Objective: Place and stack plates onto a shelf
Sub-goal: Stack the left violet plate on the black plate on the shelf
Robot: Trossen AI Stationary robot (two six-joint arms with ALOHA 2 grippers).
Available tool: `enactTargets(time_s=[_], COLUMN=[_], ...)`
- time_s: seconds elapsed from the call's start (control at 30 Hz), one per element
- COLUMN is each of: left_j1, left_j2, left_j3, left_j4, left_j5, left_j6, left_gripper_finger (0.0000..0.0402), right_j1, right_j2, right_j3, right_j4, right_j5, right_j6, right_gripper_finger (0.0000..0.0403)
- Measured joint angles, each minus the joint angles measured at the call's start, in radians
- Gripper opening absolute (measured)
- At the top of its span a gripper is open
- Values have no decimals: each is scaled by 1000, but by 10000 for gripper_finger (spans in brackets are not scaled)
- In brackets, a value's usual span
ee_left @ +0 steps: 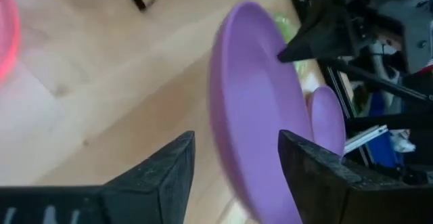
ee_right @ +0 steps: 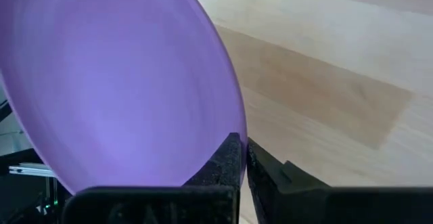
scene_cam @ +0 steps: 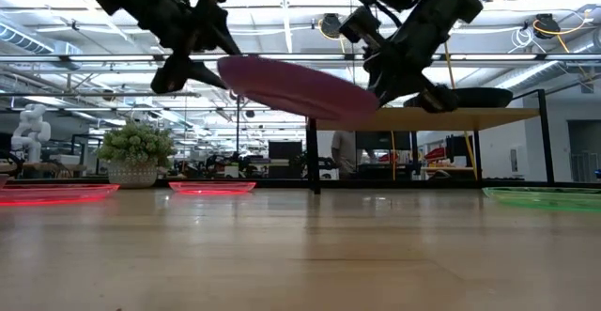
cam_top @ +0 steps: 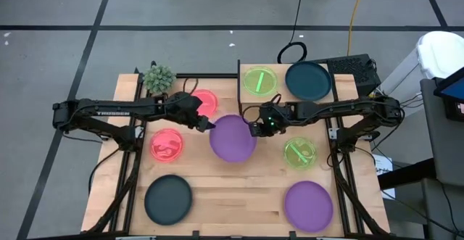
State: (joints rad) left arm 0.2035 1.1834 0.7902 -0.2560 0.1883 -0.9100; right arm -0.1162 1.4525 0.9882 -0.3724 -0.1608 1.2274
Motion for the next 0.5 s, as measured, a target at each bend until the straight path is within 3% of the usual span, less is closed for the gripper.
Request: enactTargets(time_s=[0.5], left_j1=[111], left_j2=[-78], left_j3=[0], left_j4=[2], left_j5=[-32], left_j6=[217], left_gripper_finger=[220], right_j1=[1], right_j2=[-288], right_j3=[0], right_j4=[-236], right_j5=[51], right_j6=[180], right_gripper_finger=[0])
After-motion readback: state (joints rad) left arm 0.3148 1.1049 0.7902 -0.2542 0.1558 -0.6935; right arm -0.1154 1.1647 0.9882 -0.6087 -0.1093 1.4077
